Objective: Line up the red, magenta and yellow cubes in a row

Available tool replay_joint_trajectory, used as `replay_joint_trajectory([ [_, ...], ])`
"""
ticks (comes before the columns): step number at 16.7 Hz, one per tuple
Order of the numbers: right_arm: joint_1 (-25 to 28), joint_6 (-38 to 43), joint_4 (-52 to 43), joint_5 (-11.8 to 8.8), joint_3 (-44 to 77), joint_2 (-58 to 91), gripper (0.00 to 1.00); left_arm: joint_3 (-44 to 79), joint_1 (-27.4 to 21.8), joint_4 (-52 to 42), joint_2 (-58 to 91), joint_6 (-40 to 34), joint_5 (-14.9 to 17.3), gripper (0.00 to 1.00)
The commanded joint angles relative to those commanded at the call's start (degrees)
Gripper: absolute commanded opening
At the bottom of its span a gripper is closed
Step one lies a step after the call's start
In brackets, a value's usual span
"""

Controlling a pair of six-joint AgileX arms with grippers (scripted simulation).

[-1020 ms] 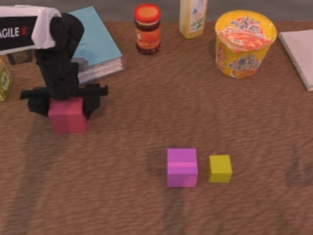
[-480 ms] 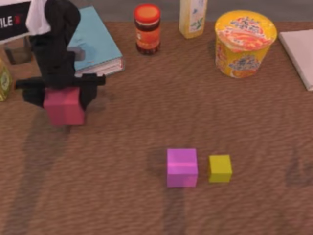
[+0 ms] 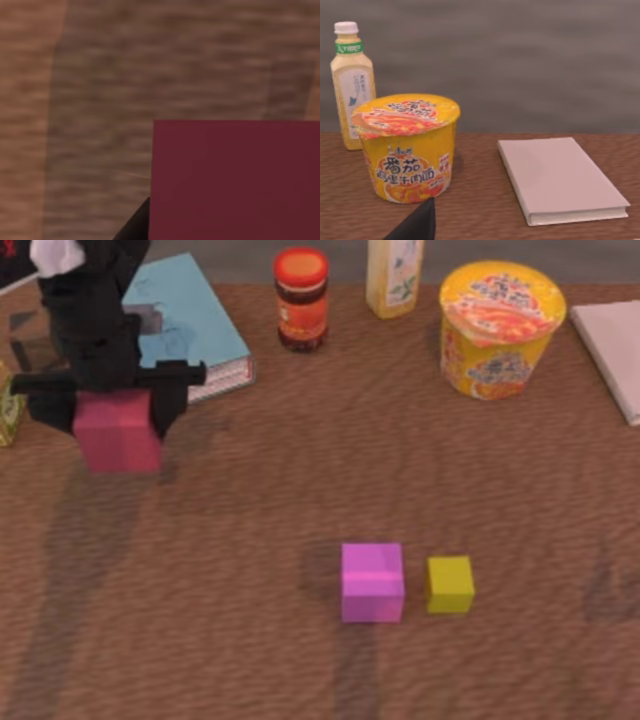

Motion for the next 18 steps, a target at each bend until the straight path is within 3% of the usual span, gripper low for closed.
replay_joint_trajectory([
  [4,0.0,0.0,0.0,0.0,0.0,0.0,1.0,-3.45,-3.9,0.64,-2.84,-3.42,-0.05,0.0],
  [12,0.0,0.0,0.0,0.0,0.0,0.0,1.0,-19.68,-21.5,3.64,-15.98,-19.36,-0.21,0.0],
  [18,0.0,0.0,0.0,0.0,0.0,0.0,1.0,-21.04,-22.65,4.02,-16.92,-20.51,-0.22,0.0],
])
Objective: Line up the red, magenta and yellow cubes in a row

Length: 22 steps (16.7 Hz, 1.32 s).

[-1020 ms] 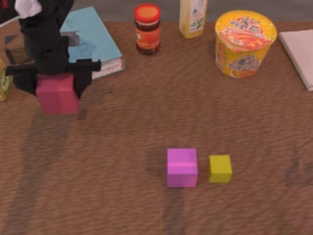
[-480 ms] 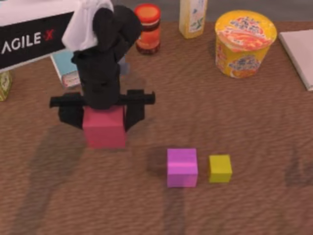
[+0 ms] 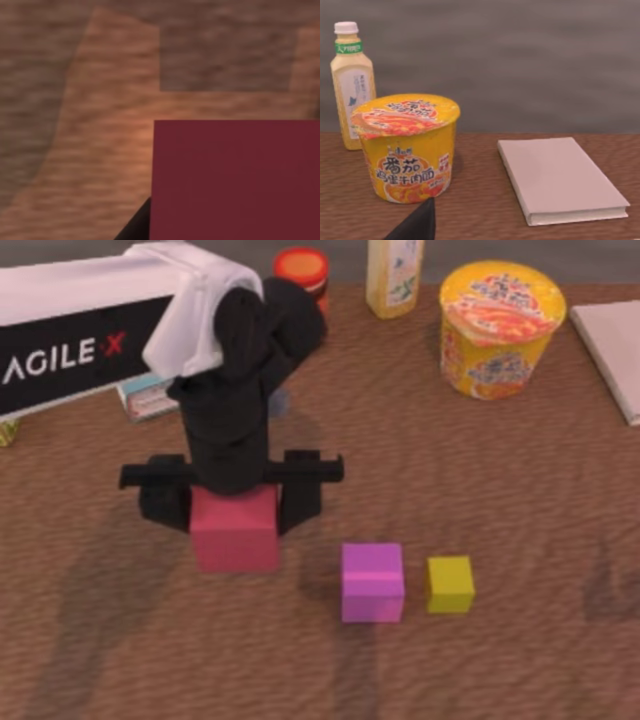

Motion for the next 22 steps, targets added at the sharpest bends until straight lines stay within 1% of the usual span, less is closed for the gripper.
replay_joint_trajectory([
  [2,0.0,0.0,0.0,0.0,0.0,0.0,1.0,-1.57,-0.07,2.15,0.56,0.07,-0.01,0.0],
  [8,0.0,0.0,0.0,0.0,0.0,0.0,1.0,-9.31,-0.18,13.86,4.13,-0.12,0.03,0.0],
  [13,0.0,0.0,0.0,0.0,0.0,0.0,1.0,-10.01,-0.22,14.74,4.51,-0.13,0.02,0.0],
  [22,0.0,0.0,0.0,0.0,0.0,0.0,1.0,-10.01,-0.22,14.74,4.51,-0.13,0.02,0.68],
])
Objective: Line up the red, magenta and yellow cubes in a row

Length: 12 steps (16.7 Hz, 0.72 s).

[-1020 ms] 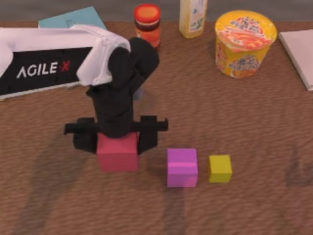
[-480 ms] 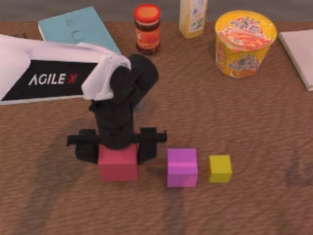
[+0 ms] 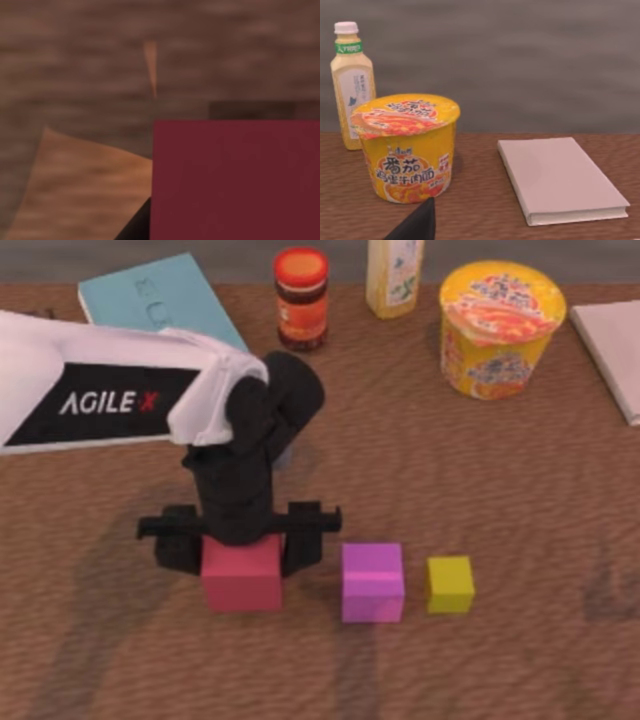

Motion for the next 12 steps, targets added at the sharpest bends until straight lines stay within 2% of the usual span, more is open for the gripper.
replay_joint_trajectory([
  [4,0.0,0.0,0.0,0.0,0.0,0.0,1.0,0.0,0.0,0.0,0.0,0.0,0.0,0.98],
  [12,0.0,0.0,0.0,0.0,0.0,0.0,1.0,0.0,0.0,0.0,0.0,0.0,0.0,1.0],
])
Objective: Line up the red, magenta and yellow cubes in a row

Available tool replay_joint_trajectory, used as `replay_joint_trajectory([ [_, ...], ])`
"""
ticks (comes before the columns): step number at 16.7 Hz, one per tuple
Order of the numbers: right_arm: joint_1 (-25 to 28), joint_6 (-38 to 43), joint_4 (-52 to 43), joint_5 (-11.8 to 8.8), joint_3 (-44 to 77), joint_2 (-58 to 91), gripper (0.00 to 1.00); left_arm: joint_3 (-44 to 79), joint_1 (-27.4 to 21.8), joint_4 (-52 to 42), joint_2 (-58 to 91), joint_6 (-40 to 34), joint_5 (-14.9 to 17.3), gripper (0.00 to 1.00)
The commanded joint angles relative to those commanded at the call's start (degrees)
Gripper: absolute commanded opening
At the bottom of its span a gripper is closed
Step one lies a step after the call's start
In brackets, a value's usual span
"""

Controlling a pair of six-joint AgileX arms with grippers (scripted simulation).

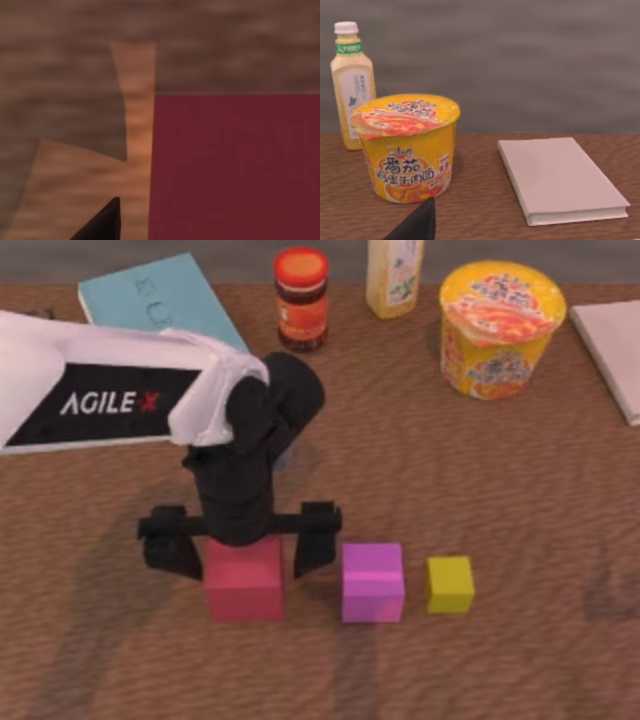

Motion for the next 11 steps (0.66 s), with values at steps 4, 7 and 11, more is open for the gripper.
replay_joint_trajectory([
  [4,0.0,0.0,0.0,0.0,0.0,0.0,1.0,1.9,0.09,-2.39,-0.77,-0.03,-0.02,1.0],
  [7,0.0,0.0,0.0,0.0,0.0,0.0,1.0,5.95,0.6,-9.64,-2.96,-0.21,-0.02,1.0],
  [11,0.0,0.0,0.0,0.0,0.0,0.0,1.0,9.38,1.08,-14.65,-5.32,-0.21,-0.03,1.0],
])
